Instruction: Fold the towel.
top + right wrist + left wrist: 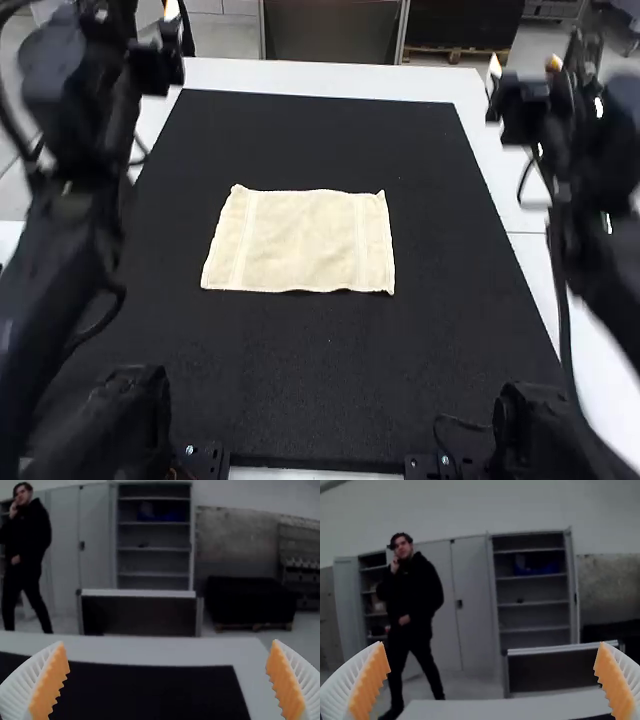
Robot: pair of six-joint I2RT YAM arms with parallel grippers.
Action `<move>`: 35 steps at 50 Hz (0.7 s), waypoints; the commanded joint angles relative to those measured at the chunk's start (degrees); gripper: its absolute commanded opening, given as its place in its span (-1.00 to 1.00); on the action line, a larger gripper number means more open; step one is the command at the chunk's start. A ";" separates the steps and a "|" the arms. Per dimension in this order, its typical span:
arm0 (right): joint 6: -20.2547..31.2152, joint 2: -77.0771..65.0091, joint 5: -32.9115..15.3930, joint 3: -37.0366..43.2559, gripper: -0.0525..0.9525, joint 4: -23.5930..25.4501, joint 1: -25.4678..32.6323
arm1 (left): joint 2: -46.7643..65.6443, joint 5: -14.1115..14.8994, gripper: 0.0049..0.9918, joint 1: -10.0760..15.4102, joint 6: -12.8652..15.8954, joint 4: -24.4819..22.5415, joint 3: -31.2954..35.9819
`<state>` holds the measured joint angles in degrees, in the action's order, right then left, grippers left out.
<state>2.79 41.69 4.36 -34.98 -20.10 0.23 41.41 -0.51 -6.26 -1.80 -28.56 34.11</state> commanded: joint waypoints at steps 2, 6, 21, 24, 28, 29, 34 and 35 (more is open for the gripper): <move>-7.01 15.17 -1.11 -6.94 0.91 -1.08 3.02 | 12.73 -4.76 0.93 0.55 -5.84 -3.35 3.07; -7.53 23.17 -1.37 -8.70 0.90 -4.60 5.66 | 19.85 -5.99 0.92 0.64 -7.86 -4.32 4.39; -3.93 42.77 -8.32 -7.56 0.90 -16.29 9.70 | 38.05 -4.50 0.93 0.55 -2.06 -4.93 3.25; -1.82 45.50 -4.98 -7.56 0.90 -15.41 9.00 | 40.24 -2.91 0.93 0.64 0.05 -5.11 2.45; 0.38 48.40 -3.57 -7.56 0.92 -12.25 6.98 | 43.14 -0.89 0.93 0.37 2.68 -4.93 2.02; 1.34 48.84 -3.66 -7.47 0.92 -12.25 6.36 | 43.76 0.16 0.93 0.29 2.77 -4.49 2.10; 2.05 50.33 -3.13 -6.59 0.92 -12.07 3.02 | 47.98 5.00 0.93 -0.24 2.77 -2.82 2.63; 2.49 50.59 -3.04 -6.50 0.91 -12.16 2.50 | 48.77 5.87 0.93 -0.42 2.68 -2.82 2.81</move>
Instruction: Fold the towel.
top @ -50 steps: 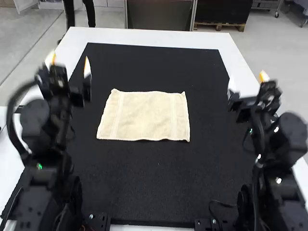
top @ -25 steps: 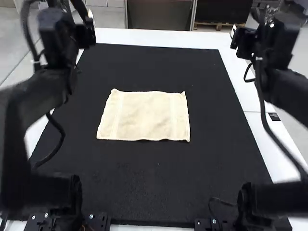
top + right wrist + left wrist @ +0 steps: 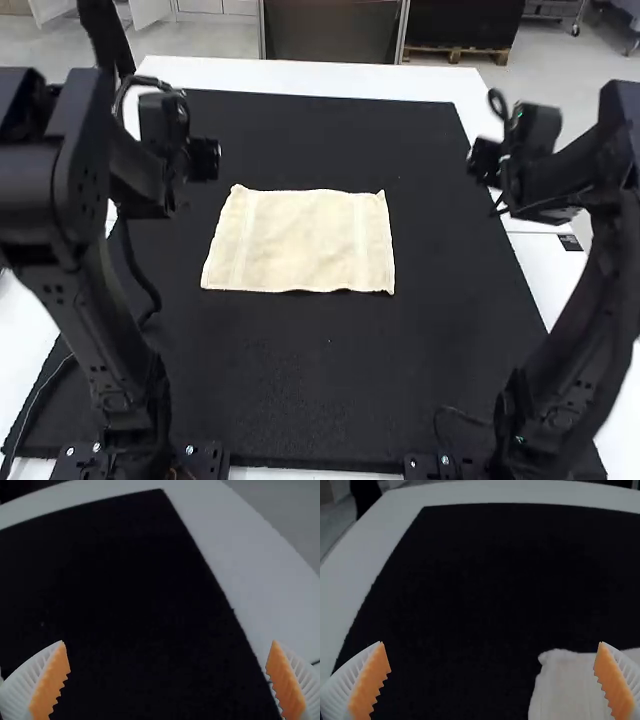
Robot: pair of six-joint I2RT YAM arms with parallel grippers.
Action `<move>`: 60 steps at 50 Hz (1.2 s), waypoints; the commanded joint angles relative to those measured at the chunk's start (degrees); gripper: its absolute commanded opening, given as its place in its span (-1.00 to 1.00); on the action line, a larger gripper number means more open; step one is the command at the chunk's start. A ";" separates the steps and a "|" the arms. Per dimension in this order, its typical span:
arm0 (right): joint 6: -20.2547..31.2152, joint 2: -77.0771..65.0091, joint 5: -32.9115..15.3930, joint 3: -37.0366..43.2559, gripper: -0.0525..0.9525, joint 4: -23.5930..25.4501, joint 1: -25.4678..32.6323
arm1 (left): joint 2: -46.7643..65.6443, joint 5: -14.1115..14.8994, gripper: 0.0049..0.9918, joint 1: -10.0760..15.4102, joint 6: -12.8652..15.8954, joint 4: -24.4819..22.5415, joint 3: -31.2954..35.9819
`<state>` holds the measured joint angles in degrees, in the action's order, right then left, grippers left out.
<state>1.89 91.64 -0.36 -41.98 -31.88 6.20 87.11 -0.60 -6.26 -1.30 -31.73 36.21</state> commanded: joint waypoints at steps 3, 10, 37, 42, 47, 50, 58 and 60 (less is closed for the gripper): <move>4.35 1.70 3.79 0.32 0.90 -0.20 -5.23 | 5.61 7.72 0.93 -1.21 1.83 0.35 0.88; 3.91 5.48 7.66 -1.44 0.90 1.38 -6.99 | 10.01 11.41 0.93 -3.41 1.21 0.26 1.67; 3.21 18.05 13.72 -7.95 0.90 1.38 -11.56 | 18.89 18.71 0.93 -4.11 1.74 -1.32 8.18; 3.21 20.51 13.72 -9.79 0.90 0.94 -12.79 | 21.26 18.71 0.93 -4.20 2.71 -1.59 9.15; 3.12 22.45 13.72 -11.29 0.91 0.33 -13.58 | 22.84 18.71 0.93 -4.28 3.85 -1.50 10.02; 3.12 23.68 13.72 -12.34 0.90 -0.03 -14.11 | 23.54 18.71 0.93 -4.37 4.64 -1.59 10.38; 2.86 26.75 13.72 -15.33 0.91 -0.03 -15.07 | 25.83 19.32 0.93 -4.37 5.34 -2.38 11.69; 2.59 27.63 13.72 -16.30 0.91 -0.03 -15.25 | 26.53 19.32 0.93 -4.37 5.43 -2.46 12.31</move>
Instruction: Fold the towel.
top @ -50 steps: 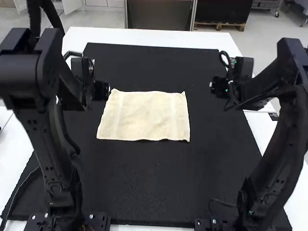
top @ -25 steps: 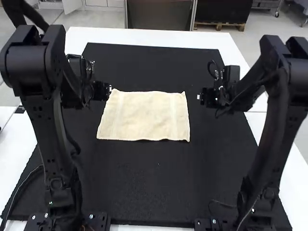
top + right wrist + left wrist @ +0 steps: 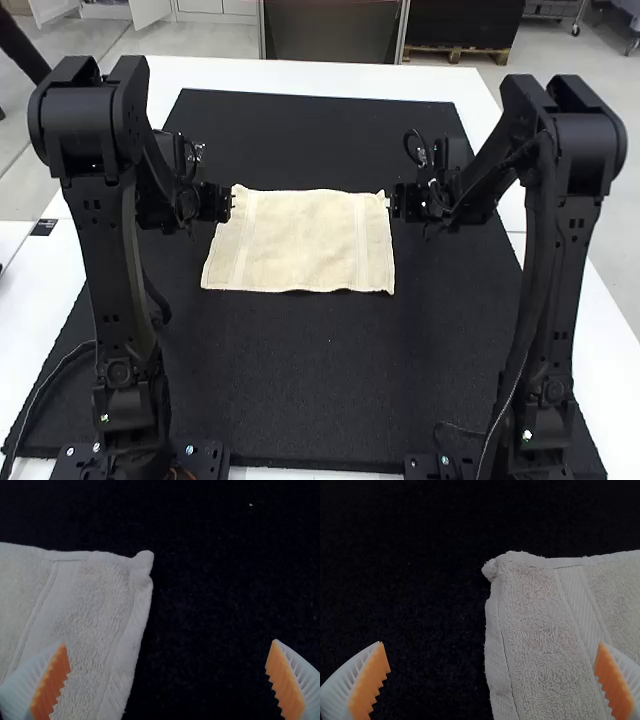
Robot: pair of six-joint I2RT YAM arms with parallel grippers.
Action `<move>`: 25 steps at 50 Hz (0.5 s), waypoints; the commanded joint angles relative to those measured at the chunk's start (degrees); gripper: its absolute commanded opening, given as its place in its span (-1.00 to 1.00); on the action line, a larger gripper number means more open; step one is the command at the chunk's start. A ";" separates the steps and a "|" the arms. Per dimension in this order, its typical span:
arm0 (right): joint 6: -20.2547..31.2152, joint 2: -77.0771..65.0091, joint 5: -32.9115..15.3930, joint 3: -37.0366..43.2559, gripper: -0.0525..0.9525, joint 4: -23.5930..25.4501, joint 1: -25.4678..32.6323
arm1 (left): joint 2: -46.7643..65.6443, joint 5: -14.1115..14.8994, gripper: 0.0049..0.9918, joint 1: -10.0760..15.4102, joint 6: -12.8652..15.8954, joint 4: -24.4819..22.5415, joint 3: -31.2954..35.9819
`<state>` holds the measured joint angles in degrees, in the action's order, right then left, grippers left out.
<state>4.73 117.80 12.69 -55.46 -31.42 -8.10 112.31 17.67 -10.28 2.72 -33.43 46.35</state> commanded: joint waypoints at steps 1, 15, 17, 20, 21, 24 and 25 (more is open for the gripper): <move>-0.34 1.91 0.67 -3.16 0.91 -0.48 -0.95 | 1.59 1.05 0.93 -0.35 1.50 -0.67 2.43; -1.13 7.01 0.67 -8.52 0.91 -0.48 -2.80 | 5.02 1.84 0.93 -0.09 1.76 -0.67 5.68; -1.30 7.53 0.67 -8.87 0.91 -0.40 -2.98 | 5.46 1.93 0.94 -0.09 1.76 -0.58 6.21; -1.39 8.15 0.67 -9.40 0.91 -0.48 -3.24 | 6.08 1.93 0.94 0.00 1.76 -0.23 7.18; -1.39 8.33 0.67 -9.49 0.91 -0.48 -3.33 | 6.25 2.02 0.93 0.00 1.76 -0.14 7.35; -1.30 9.03 0.67 -9.84 0.91 -0.48 -3.42 | 6.78 2.10 0.93 0.00 1.76 -0.06 7.97; -1.39 9.20 0.67 -10.02 0.91 -0.48 -3.42 | 6.96 2.10 0.94 0.00 1.76 0.03 8.14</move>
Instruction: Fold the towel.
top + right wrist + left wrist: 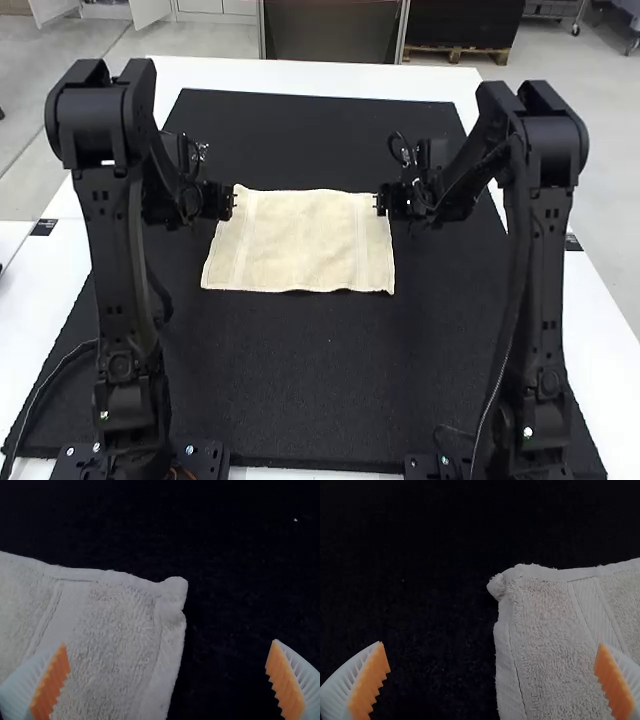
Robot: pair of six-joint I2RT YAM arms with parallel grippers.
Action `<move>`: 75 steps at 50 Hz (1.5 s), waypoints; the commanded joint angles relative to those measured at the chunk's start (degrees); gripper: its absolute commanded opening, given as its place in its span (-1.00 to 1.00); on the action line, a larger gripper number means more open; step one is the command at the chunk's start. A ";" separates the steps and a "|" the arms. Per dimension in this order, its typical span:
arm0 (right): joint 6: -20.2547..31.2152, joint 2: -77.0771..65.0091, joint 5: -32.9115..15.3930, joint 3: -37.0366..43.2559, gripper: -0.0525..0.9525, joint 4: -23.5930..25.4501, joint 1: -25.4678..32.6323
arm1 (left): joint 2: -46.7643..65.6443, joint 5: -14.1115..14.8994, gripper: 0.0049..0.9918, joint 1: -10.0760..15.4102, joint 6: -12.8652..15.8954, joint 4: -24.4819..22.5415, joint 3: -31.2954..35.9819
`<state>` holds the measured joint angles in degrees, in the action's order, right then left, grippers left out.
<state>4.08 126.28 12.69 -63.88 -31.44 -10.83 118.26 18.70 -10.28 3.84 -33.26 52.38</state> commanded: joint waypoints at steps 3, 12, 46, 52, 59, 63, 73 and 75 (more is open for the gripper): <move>-0.74 1.16 0.67 -2.04 0.91 -0.46 -0.68 | 1.54 1.25 0.93 0.09 0.65 -0.06 2.64; -0.74 2.39 0.67 -3.36 0.91 -0.38 -0.68 | 3.56 1.43 0.93 0.44 0.73 0.21 3.96; 0.14 4.77 2.52 -4.77 0.20 2.70 -1.30 | 8.39 1.43 0.37 1.67 0.82 -1.55 5.19; -0.21 5.29 6.21 -4.50 -0.70 3.23 -1.47 | 9.45 2.40 0.20 1.58 0.73 -1.20 4.92; -0.74 5.73 6.30 -4.41 -0.87 3.58 -1.47 | 10.77 3.36 -0.83 1.67 0.03 -1.29 5.19; -0.65 5.73 6.30 -4.24 -0.92 3.58 -1.47 | 10.77 3.45 -0.95 1.49 -0.23 -1.55 5.36; -0.38 5.56 4.89 -3.97 -0.92 3.49 -1.91 | 10.77 4.07 -0.95 1.58 0.12 -2.08 5.19; -0.47 5.38 4.80 -3.97 -0.92 3.49 -1.83 | 10.59 4.94 -0.96 1.58 -0.14 -2.16 5.36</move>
<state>3.97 129.84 15.20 -68.34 -28.88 -11.18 126.78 21.04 -9.39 4.01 -35.88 57.25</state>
